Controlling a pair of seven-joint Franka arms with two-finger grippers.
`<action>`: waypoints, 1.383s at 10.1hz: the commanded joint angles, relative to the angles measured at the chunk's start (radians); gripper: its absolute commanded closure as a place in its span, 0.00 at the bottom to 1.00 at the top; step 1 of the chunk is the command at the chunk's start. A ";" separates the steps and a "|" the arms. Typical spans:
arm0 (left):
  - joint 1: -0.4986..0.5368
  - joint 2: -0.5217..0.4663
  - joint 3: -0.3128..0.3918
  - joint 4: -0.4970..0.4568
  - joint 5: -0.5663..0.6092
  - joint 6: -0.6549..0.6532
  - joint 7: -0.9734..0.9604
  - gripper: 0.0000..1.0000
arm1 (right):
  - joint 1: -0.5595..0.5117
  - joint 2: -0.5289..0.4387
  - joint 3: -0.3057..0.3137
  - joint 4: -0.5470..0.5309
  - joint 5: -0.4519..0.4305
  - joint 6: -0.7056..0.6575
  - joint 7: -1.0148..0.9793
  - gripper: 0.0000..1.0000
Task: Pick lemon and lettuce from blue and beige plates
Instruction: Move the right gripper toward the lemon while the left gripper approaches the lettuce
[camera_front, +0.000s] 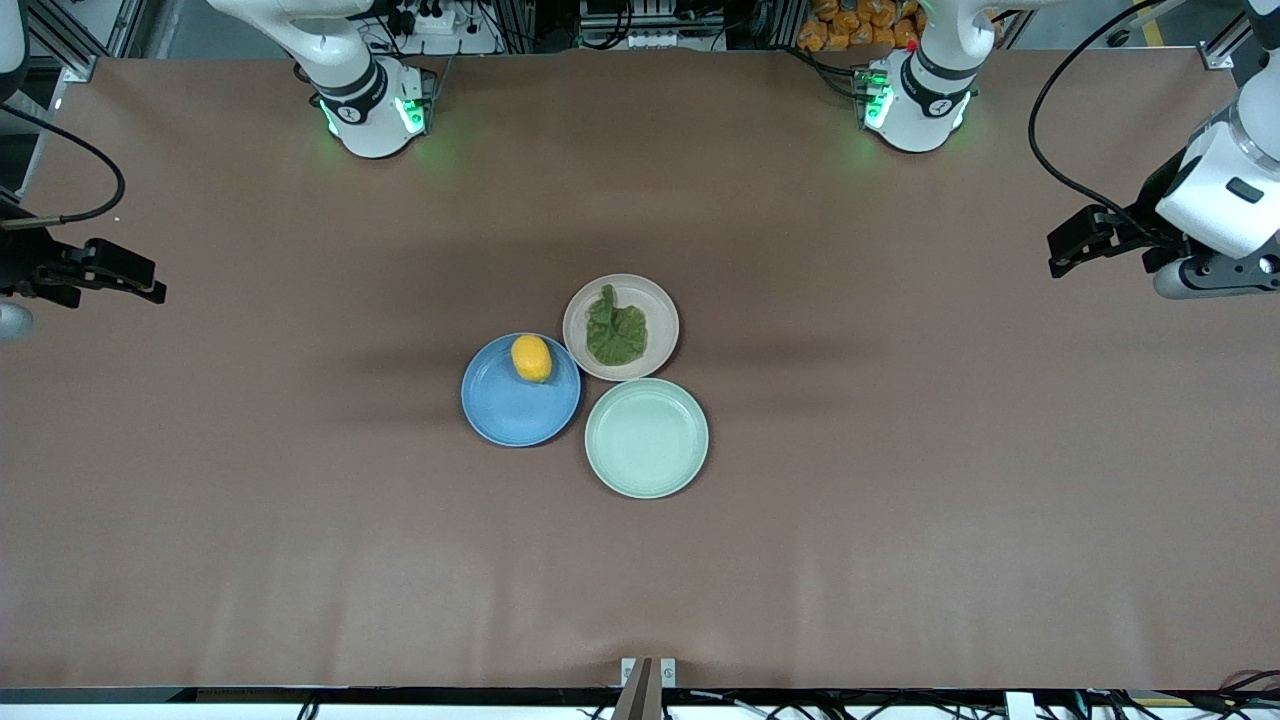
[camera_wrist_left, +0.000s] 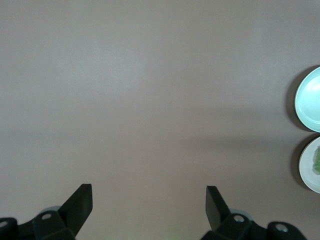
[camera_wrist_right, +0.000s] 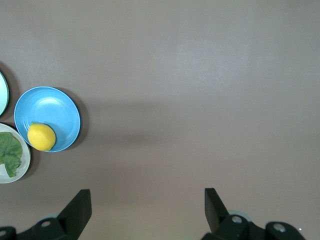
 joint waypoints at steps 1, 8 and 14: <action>0.006 -0.018 -0.003 -0.007 0.005 -0.012 0.026 0.00 | -0.013 -0.015 0.008 -0.028 0.016 0.037 -0.014 0.00; -0.014 0.000 -0.114 -0.026 -0.049 -0.017 -0.093 0.00 | 0.004 -0.046 0.010 -0.081 0.015 0.070 -0.011 0.00; -0.125 0.115 -0.253 -0.130 -0.144 0.198 -0.478 0.00 | 0.257 -0.033 0.015 -0.163 0.045 0.163 0.226 0.00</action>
